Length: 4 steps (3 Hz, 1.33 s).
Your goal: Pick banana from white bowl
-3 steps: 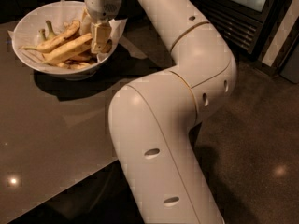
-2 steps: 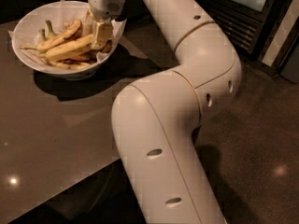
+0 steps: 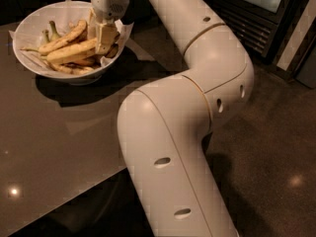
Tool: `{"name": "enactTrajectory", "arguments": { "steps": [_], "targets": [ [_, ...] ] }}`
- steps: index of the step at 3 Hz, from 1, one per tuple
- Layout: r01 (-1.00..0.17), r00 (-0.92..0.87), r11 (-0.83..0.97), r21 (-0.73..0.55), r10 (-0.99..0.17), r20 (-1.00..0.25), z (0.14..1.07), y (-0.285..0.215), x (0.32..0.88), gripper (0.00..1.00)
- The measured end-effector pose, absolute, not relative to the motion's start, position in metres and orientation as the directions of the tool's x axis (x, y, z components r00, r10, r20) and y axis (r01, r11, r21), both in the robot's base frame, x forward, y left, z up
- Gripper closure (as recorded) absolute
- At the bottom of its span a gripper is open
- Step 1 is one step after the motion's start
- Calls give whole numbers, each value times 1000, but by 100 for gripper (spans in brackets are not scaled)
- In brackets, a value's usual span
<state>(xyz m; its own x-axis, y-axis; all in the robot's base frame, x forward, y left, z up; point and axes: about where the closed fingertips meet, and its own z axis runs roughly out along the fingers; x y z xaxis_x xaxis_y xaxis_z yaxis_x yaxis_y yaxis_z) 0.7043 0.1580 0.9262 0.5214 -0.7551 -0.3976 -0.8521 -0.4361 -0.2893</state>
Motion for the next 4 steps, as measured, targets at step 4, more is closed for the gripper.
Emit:
{"name": "enactTrajectory", "arguments": {
  "steps": [4],
  "targets": [
    [-796, 571, -367, -482, -720, -394, 979, 148, 663, 100]
  ]
}}
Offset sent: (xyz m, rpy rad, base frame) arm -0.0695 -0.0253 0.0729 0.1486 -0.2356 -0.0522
